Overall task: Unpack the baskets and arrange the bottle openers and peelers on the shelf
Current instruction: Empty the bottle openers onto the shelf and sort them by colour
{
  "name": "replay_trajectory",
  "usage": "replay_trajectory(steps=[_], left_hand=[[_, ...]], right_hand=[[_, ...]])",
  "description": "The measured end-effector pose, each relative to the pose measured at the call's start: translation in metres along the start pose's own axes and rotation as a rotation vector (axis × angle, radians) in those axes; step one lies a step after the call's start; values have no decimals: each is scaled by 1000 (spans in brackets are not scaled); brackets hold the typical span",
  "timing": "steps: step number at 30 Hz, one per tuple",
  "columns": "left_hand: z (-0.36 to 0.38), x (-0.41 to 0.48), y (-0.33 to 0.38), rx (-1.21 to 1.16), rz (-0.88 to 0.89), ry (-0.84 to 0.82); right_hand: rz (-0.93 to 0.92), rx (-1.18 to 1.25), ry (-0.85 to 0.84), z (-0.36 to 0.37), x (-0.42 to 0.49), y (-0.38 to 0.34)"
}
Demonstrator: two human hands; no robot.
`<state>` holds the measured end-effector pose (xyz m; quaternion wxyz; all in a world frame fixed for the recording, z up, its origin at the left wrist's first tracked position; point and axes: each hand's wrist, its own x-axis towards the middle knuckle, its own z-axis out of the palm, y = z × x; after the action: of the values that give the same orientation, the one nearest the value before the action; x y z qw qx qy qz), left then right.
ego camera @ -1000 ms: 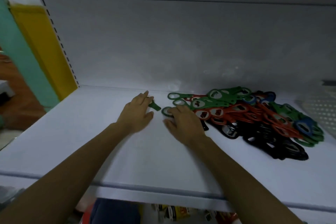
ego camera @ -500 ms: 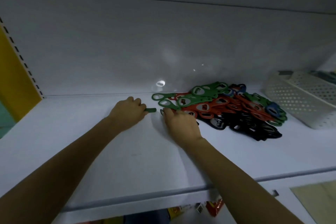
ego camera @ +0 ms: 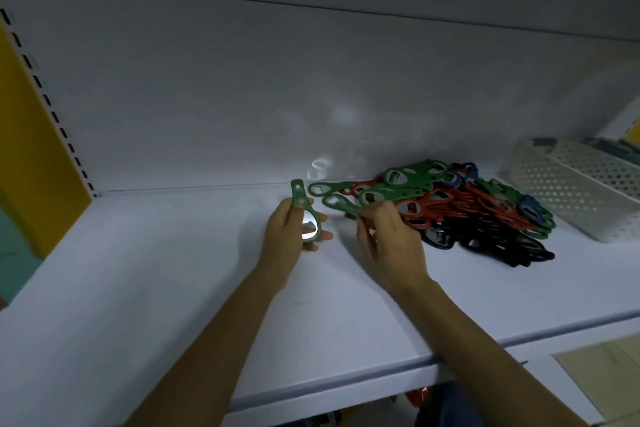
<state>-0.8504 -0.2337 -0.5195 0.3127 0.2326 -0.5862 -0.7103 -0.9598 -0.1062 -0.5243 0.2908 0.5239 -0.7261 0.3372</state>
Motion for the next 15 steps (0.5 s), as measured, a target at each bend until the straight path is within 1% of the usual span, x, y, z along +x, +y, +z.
replay_trajectory(steps=[2, 4, 7, 9, 10, 11, 13, 14, 15], left_hand=[[0, -1, 0, -15, -1, -13], [2, -2, 2, -64, -32, -26], [2, 0, 0, -48, -21, -59], [1, 1, -4, 22, 32, -54], [0, 2, -6, 40, 52, -43], [0, 3, -6, 32, 57, -31], [-2, 4, -5, -18, 57, -12], [-4, 4, -5, -44, 58, -6], [-5, 4, -3, -63, 55, 7]], right_hand=[[-27, -11, 19, 0, -1, -1], [-146, -46, 19, 0, 1, -5], [-389, -87, -77, 5, 4, -7], [-463, -32, -168, 8, 5, -9], [-441, 35, -191, 9, 7, -9], [-379, 109, -180, 9, 10, -9], [-157, 201, -108, 12, 23, -8], [-17, 185, -99, 16, 34, -5], [88, 110, -143, 23, 45, 1]])
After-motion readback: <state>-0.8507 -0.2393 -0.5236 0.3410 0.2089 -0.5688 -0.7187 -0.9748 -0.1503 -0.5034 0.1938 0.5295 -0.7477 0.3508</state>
